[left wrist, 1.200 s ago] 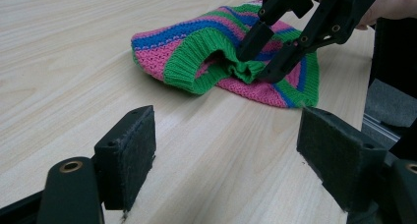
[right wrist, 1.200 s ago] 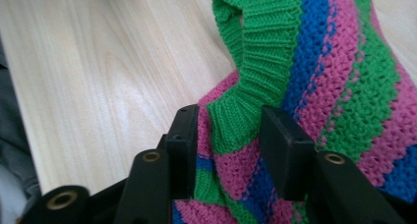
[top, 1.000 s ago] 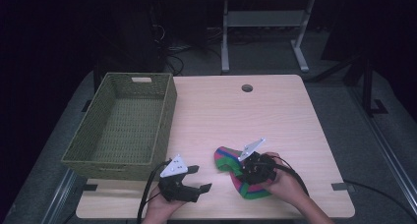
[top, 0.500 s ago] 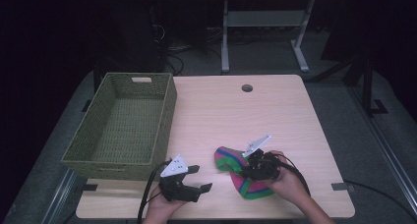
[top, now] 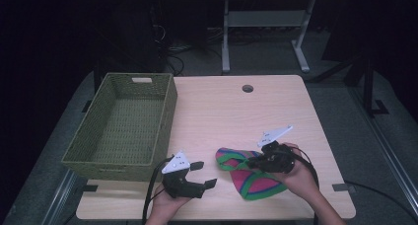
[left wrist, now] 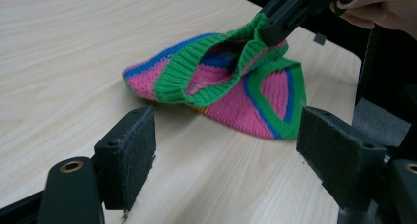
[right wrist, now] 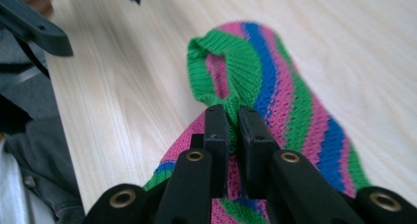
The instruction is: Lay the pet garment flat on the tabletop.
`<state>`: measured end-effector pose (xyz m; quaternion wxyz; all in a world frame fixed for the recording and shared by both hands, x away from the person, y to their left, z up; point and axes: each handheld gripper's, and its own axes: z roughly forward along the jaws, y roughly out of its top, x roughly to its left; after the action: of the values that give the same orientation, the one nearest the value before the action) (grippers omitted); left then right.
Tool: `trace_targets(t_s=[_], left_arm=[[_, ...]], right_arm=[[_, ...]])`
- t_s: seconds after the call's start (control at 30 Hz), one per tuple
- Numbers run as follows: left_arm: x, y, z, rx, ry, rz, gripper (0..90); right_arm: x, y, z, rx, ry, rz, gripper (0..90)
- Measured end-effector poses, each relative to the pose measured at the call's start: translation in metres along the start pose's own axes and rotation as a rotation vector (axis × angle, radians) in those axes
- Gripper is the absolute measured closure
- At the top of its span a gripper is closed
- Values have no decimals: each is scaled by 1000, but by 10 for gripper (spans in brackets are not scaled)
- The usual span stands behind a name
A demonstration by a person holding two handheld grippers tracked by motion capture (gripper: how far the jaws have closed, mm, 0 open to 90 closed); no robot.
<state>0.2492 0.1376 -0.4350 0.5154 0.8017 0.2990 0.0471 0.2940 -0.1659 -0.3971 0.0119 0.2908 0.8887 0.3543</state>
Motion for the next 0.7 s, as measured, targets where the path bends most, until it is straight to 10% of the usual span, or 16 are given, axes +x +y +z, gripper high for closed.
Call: trace_targets(t_s=[0.43,0.7], left_arm=[[1,19,28,-3,-3,-1,229],[0,28,38,1,11,36,236]], right_arm=[[-25,-8,-34,-155,27,23,832],[-36,-11,-40,-151,51,26,831]])
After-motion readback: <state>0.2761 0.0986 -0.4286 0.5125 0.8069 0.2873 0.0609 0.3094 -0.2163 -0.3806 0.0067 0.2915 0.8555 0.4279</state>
